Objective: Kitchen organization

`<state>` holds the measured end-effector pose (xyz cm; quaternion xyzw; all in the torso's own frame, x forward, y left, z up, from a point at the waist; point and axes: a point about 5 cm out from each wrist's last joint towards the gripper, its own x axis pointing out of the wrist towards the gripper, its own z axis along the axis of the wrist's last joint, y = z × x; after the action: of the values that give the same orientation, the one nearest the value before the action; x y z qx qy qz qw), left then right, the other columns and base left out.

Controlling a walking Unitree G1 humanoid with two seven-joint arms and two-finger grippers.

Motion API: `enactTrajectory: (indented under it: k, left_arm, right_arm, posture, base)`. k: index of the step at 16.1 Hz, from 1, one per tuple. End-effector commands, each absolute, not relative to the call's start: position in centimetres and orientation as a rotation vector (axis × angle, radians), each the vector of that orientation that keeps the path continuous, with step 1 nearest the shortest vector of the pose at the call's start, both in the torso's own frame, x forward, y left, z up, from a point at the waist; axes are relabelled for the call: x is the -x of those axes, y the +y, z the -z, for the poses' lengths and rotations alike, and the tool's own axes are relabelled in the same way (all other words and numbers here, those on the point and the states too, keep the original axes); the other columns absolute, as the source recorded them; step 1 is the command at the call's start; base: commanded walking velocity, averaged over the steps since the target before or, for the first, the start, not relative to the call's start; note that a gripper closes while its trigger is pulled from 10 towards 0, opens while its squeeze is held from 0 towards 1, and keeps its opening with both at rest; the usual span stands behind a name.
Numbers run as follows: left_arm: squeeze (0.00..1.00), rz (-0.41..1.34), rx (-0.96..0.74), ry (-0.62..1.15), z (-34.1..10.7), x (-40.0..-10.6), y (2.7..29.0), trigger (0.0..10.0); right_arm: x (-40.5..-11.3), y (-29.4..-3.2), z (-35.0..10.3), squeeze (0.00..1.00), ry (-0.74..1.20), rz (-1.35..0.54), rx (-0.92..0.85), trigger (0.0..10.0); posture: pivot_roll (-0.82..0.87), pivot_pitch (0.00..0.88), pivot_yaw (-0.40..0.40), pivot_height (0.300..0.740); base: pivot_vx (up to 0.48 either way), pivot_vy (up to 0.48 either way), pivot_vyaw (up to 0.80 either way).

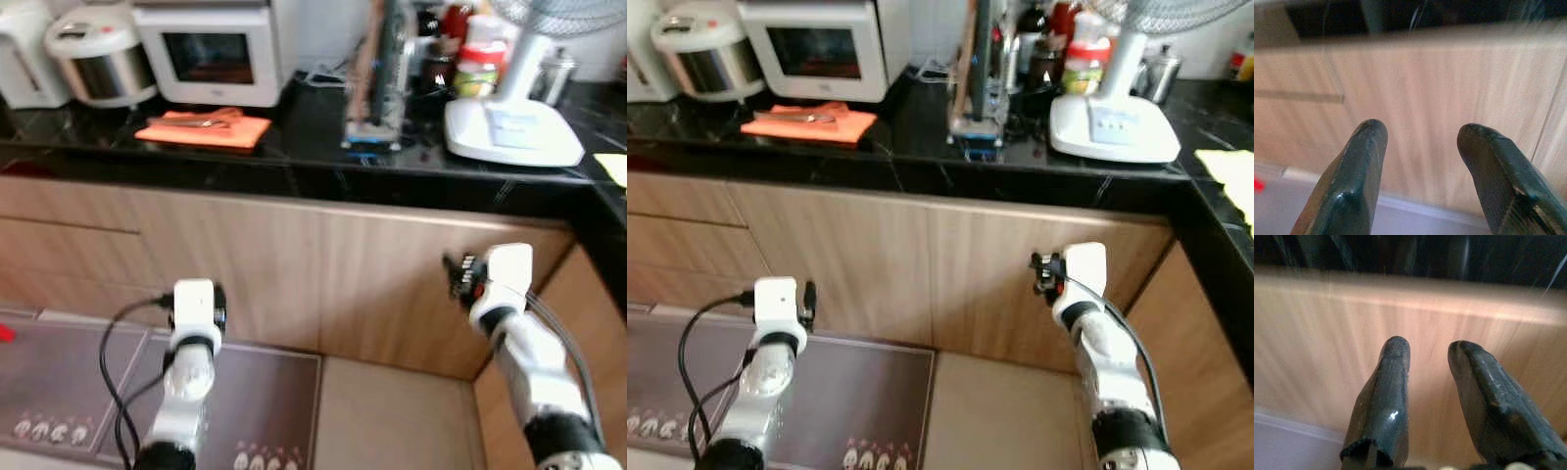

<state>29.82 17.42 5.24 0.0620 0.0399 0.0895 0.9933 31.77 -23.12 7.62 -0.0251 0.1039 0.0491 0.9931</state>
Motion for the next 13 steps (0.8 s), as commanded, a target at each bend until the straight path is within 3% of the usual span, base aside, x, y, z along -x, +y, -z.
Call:
enactTrajectory:
  k: [1, 6, 13]
  left_arm:
    - [0.00, -0.198, -0.126, 0.140, -3.9, -29.1, 18.5, 10.0]
    - [0.00, -0.163, -0.172, 0.398, 1.3, -26.2, 19.1, 10.0]
    - [0.00, -0.117, -0.229, 0.622, 4.7, -23.2, 19.8, 10.0]
  right_arm:
    - [-31.1, -22.6, -5.7, 0.00, 0.281, -0.105, 0.055, 10.0]
    - [-26.4, -22.1, 1.9, 0.00, 0.633, -0.043, 0.075, 10.0]
    - [-23.7, -20.5, 4.9, 0.00, 0.763, 0.018, 0.020, 10.0]
  posture:
    - [-0.22, 0.000, 0.046, 0.740]
    - [-0.21, 0.000, 0.054, 0.740]
    - [-0.20, 0.000, 0.077, 0.740]
  base:
    - [0.000, 0.480, 0.00]
    - [0.000, 0.480, 0.00]
    - [0.000, 0.480, 0.00]
